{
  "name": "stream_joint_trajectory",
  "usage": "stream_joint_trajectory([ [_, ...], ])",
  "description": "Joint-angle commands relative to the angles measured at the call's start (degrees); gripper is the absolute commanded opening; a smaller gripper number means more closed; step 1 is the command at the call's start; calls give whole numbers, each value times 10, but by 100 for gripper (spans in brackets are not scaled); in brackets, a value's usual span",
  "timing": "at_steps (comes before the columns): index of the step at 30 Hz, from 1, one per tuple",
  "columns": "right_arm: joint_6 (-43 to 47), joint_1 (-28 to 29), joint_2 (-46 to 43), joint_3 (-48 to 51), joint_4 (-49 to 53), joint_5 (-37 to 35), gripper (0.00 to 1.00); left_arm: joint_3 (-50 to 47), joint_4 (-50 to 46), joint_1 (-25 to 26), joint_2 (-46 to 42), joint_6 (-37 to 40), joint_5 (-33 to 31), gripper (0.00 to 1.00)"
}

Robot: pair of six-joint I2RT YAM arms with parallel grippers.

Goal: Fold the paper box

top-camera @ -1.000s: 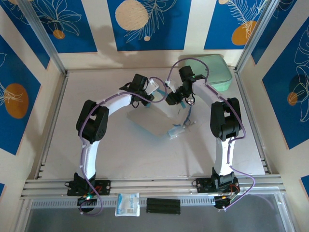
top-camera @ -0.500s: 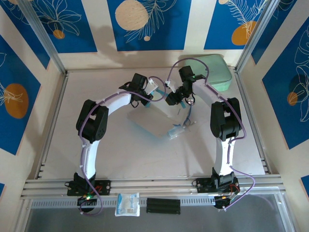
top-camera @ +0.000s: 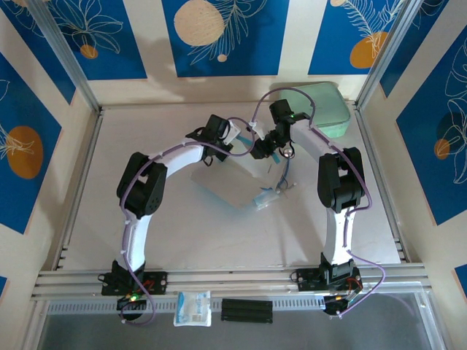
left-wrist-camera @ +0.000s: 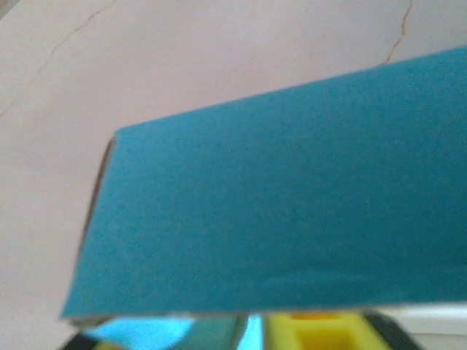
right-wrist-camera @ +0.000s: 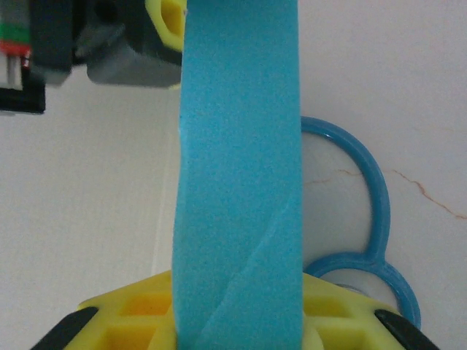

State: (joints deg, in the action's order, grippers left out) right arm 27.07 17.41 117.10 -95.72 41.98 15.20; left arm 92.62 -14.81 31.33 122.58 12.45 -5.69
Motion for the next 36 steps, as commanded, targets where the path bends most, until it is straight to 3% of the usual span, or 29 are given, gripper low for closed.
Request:
stream_joint_trajectory([
  [1,25,9,-35,10,13,40,22,-38,-44,-5,18,-17,-82,4],
  [2,25,9,-35,11,12,37,22,-45,-37,-5,14,-22,-94,0],
  [6,25,10,-36,12,11,34,22,-48,-36,-5,14,-34,-121,4],
  [8,23,10,-37,12,10,36,23,-49,-29,-6,16,-31,-105,14],
  [16,24,8,-38,12,10,36,22,-29,-55,-5,42,-35,-35,20],
  [21,22,8,-37,12,6,40,22,-38,-82,-9,47,-97,-32,17],
  [24,22,8,-38,13,5,37,23,-57,-73,-13,48,-113,-28,0],
  [29,20,5,-41,15,1,38,23,-72,-64,-14,43,-113,-29,0],
  [31,19,4,-42,14,1,38,22,-78,-57,-13,38,-114,-18,14],
  [36,20,4,-42,14,1,40,22,-84,-60,-14,31,-124,31,28],
])
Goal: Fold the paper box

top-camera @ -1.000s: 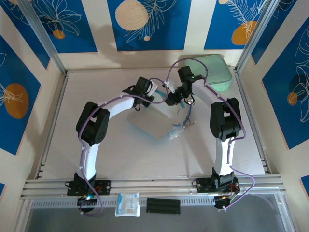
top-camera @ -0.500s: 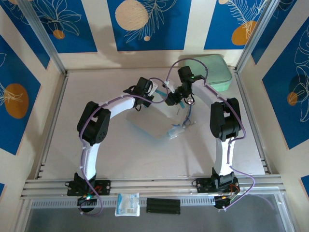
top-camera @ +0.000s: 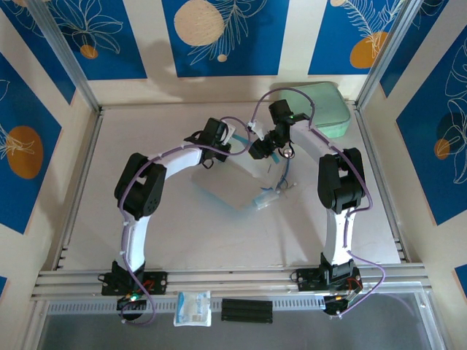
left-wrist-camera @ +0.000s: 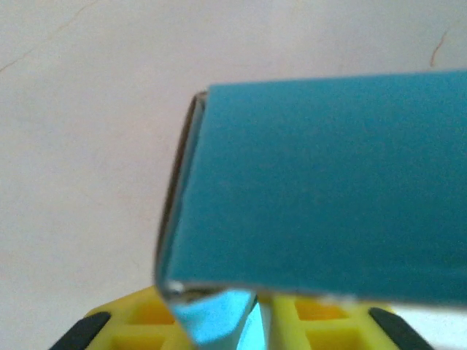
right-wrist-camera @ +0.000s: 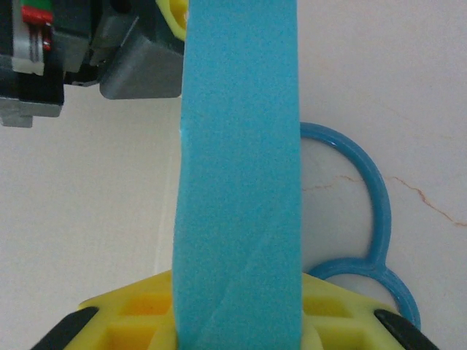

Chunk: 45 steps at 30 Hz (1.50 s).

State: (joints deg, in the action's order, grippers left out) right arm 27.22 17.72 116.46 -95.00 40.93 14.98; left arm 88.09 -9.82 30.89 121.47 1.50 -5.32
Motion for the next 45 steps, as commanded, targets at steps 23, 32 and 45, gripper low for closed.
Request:
stream_joint_trajectory([
  [23,22,10,-35,-3,20,24,23,-99,-90,-17,13,-10,26,17],
  [32,23,15,-38,-10,27,25,23,-106,-87,-17,15,-10,36,7],
  [45,21,19,-39,-10,30,22,23,-123,-19,-20,-52,-15,86,50],
])
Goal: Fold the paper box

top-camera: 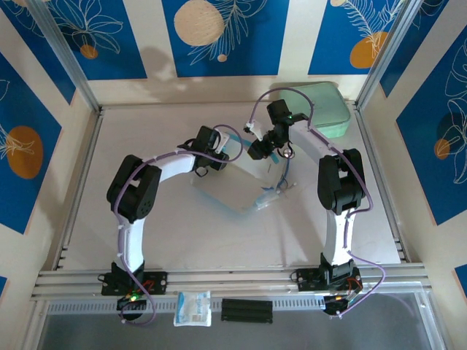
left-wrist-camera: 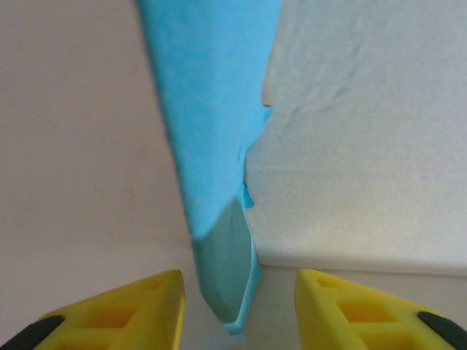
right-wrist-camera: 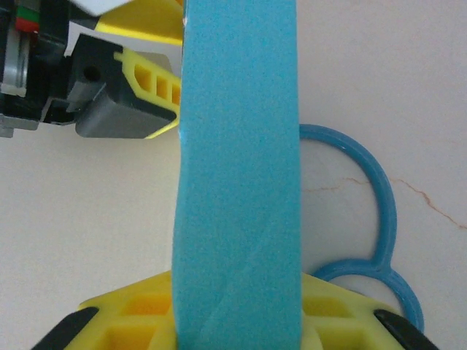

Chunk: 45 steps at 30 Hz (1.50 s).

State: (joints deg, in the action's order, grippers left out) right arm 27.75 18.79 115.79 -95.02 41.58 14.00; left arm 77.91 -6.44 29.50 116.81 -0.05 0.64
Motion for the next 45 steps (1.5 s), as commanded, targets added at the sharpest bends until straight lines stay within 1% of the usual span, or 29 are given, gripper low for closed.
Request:
stream_joint_trajectory([
  [1,16,9,-32,-10,24,32,23,-19,-53,-6,-9,1,27,53],
  [5,17,8,-33,-10,24,29,23,-21,-45,-11,-27,4,25,60],
  [8,19,8,-33,-10,27,29,23,-15,-37,-15,-27,7,22,61],
  [11,18,10,-32,-10,28,29,23,-3,-37,-18,-28,11,33,61],
  [14,21,9,-32,-9,29,25,23,-16,-18,-20,-50,10,59,65],
  [16,25,12,-33,-9,30,20,23,-40,5,-21,-81,4,77,73],
  [18,31,16,-35,-8,30,7,23,-77,30,-21,-125,-7,90,87],
  [20,40,24,-36,-12,34,-11,23,-122,56,-23,-183,-30,107,99],
  [23,58,37,-36,-21,45,-27,23,-177,64,-26,-271,-64,112,99],
  [25,76,51,-41,-25,45,-42,23,-206,48,-31,-331,-91,94,99],
  [28,125,82,-53,-18,30,-57,22,-239,12,-51,-408,-155,54,100],
  [30,160,105,-63,-4,6,-67,22,-241,-32,-65,-438,-188,43,99],
  [31,174,117,-68,6,-10,-70,22,-233,-66,-69,-446,-210,25,99],
  [33,190,133,-76,27,-49,-77,23,-216,-123,-73,-446,-235,6,100],
  [35,202,150,-80,49,-80,-86,29,-198,-169,-78,-435,-258,13,99],
  [36,204,155,-81,57,-91,-92,32,-193,-177,-79,-431,-261,21,99],
  [39,201,166,-88,77,-104,-94,40,-188,-177,-80,-420,-274,36,99],
  [41,189,169,-97,87,-107,-92,52,-190,-169,-82,-416,-279,35,99],
  [43,179,169,-112,98,-110,-85,60,-193,-165,-86,-412,-282,31,99],
  [45,172,168,-130,110,-111,-79,65,-192,-163,-93,-405,-284,28,99],
])
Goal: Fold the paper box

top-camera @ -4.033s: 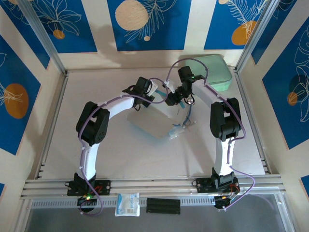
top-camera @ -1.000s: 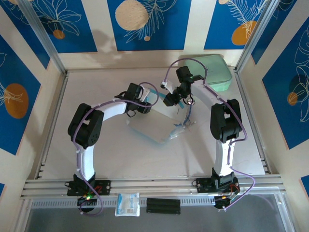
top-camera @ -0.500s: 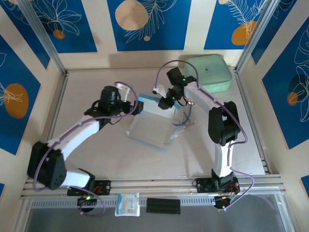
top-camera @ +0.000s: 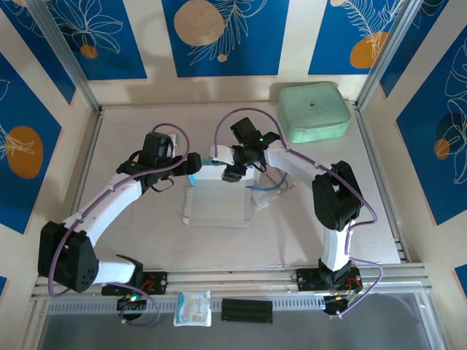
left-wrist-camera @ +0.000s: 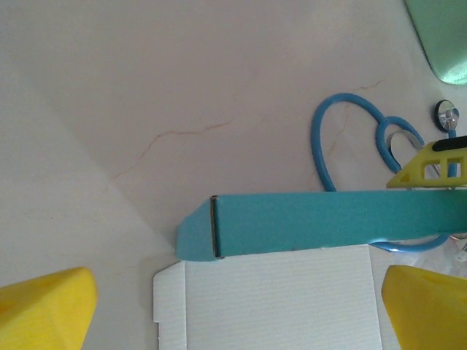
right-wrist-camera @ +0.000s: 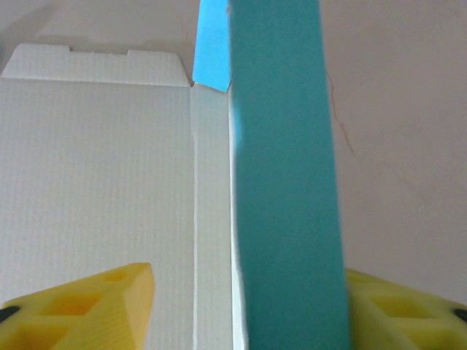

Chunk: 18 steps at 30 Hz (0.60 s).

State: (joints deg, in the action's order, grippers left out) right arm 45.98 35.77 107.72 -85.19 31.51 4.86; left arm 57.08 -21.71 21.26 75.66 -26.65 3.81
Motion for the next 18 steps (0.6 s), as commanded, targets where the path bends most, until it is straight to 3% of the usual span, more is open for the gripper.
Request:
stream_joint_trajectory([
  [1,-16,-1,-60,18,-13,14,67,19,-12,-15,11,-22,-5,99],
  [7,-121,-10,-132,35,-32,39,74,35,24,-27,32,-40,48,100],
  [9,-233,-20,-160,38,-37,50,75,47,22,-30,44,-45,49,100],
  [11,-443,-36,-183,28,-23,36,74,54,23,-38,58,-53,52,99],
  [14,-704,-61,-192,-19,111,49,66,66,14,-51,83,-61,71,94],
  [16,-799,-61,-203,-5,146,55,62,71,13,-56,100,-61,94,89],
  [18,-834,-50,-207,6,158,56,62,77,21,-58,119,-61,128,86],
])
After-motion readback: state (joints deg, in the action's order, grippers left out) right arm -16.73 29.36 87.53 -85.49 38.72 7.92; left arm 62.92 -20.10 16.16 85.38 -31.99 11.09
